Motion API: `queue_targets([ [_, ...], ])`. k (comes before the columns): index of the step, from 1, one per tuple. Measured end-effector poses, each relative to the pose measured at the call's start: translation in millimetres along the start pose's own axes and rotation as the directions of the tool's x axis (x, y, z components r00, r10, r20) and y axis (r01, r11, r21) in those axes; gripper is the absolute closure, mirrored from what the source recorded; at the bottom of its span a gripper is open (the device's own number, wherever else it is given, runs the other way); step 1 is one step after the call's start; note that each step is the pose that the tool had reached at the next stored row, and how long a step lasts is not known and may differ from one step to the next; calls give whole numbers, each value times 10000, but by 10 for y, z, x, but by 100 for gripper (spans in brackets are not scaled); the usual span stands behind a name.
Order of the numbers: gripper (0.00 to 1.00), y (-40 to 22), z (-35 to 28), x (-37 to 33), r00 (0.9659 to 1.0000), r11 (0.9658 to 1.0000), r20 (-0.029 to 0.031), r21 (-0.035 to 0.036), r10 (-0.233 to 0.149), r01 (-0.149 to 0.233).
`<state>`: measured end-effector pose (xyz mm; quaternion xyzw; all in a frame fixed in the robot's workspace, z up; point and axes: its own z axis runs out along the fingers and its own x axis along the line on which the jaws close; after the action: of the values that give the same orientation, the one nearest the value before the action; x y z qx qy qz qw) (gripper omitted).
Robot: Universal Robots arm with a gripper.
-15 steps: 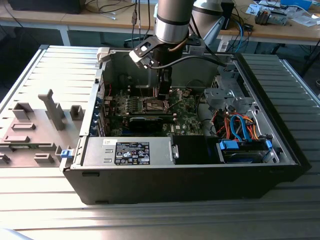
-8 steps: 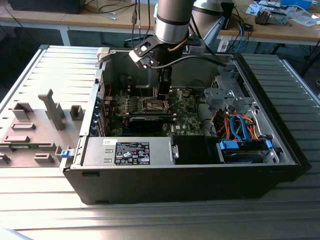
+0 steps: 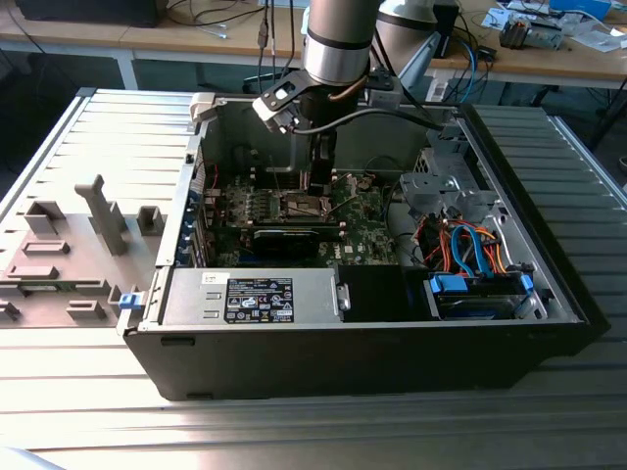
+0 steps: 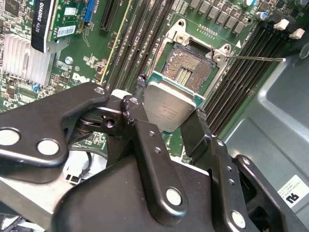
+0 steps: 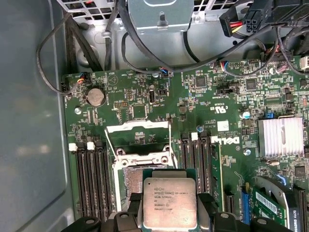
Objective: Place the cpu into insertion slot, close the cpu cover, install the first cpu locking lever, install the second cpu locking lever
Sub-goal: 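Place the cpu into insertion slot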
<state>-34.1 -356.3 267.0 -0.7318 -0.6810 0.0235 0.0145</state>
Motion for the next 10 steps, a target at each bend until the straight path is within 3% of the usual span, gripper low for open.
queue_targets([
  [10, 46, 0, 0, 0, 9999, 9999, -9, 2, 153, -153],
])
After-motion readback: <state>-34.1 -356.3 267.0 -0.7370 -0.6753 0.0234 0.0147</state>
